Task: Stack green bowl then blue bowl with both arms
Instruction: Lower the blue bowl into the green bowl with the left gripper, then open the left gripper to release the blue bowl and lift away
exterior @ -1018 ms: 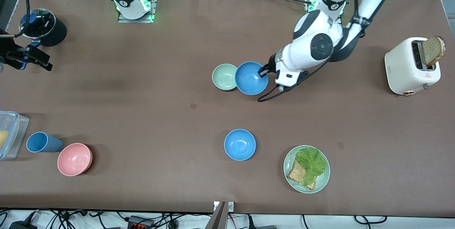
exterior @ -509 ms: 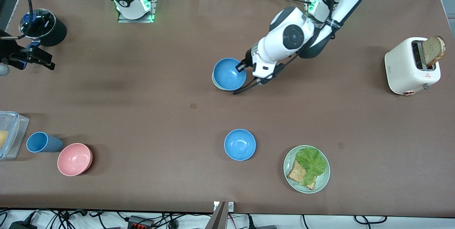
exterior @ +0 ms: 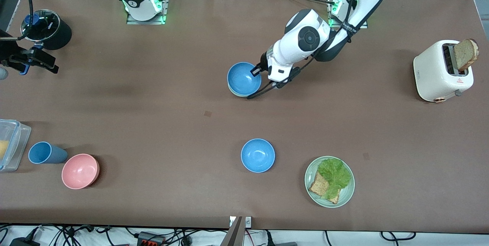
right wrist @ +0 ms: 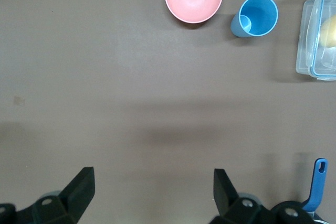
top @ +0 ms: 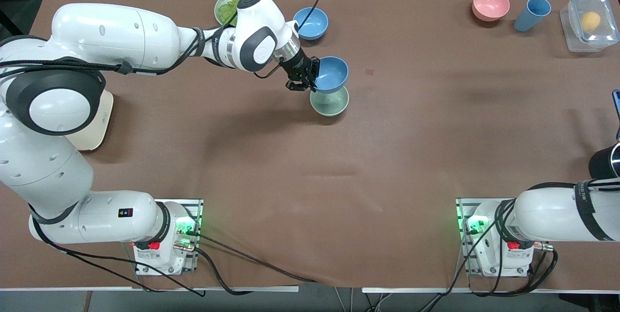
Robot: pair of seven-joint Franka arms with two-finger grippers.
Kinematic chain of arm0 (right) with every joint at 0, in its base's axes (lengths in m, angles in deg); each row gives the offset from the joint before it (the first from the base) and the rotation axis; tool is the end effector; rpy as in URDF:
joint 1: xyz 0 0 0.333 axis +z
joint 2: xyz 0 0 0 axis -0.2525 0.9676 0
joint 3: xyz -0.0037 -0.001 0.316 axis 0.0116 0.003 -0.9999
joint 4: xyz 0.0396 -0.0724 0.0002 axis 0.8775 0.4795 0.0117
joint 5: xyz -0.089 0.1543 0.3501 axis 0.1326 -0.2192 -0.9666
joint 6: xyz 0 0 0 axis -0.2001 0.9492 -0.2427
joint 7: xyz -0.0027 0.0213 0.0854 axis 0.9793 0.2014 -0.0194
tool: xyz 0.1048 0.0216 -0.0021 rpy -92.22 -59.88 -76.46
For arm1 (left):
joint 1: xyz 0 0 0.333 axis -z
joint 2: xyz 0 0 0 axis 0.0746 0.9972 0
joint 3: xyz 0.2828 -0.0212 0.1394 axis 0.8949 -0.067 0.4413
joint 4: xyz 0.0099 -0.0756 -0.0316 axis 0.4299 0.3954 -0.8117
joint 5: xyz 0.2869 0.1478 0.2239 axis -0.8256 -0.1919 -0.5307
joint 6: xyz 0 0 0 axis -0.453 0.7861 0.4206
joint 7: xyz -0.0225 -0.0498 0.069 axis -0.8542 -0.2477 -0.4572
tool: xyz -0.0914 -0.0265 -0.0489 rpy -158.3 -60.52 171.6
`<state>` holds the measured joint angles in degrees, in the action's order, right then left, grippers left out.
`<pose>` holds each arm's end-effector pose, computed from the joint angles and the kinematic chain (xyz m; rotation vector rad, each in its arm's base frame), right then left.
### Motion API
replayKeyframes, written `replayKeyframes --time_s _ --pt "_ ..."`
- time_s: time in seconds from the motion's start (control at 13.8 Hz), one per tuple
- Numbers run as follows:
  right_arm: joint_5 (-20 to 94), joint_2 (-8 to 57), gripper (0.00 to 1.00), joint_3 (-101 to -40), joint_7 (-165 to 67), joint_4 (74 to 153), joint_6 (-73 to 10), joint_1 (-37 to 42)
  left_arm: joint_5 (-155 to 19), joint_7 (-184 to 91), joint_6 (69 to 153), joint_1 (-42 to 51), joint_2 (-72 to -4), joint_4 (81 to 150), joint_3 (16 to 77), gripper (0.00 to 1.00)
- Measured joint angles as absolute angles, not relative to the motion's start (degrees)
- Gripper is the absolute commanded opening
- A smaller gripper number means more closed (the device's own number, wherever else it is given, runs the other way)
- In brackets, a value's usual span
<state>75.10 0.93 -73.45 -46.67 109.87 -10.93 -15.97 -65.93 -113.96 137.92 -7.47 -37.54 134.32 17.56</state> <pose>0.5596 -0.0398 0.5865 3.1214 -0.0338 -0.0159 0.4468 -0.4045 0.2900 2.5894 1.0141 -0.4690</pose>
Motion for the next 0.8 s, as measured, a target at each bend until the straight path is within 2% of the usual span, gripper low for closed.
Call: replayKeyframes --time_s 0.22,0.65,0.8 --pt "75.10 0.94 1.00 -73.45 -46.67 109.87 -10.96 -15.97 -67.00 -113.96 139.07 -6.41 -36.08 134.35 18.17 0.02" --pt "75.10 0.96 1.00 -73.45 -46.67 109.87 -10.98 -15.97 -67.11 -113.96 139.83 -0.23 -35.49 134.35 23.36 0.02" --pt "75.10 0.97 1.00 -73.45 -46.67 109.87 -10.98 -15.97 -67.11 -113.96 140.24 -0.18 -35.37 134.35 23.59 0.05"
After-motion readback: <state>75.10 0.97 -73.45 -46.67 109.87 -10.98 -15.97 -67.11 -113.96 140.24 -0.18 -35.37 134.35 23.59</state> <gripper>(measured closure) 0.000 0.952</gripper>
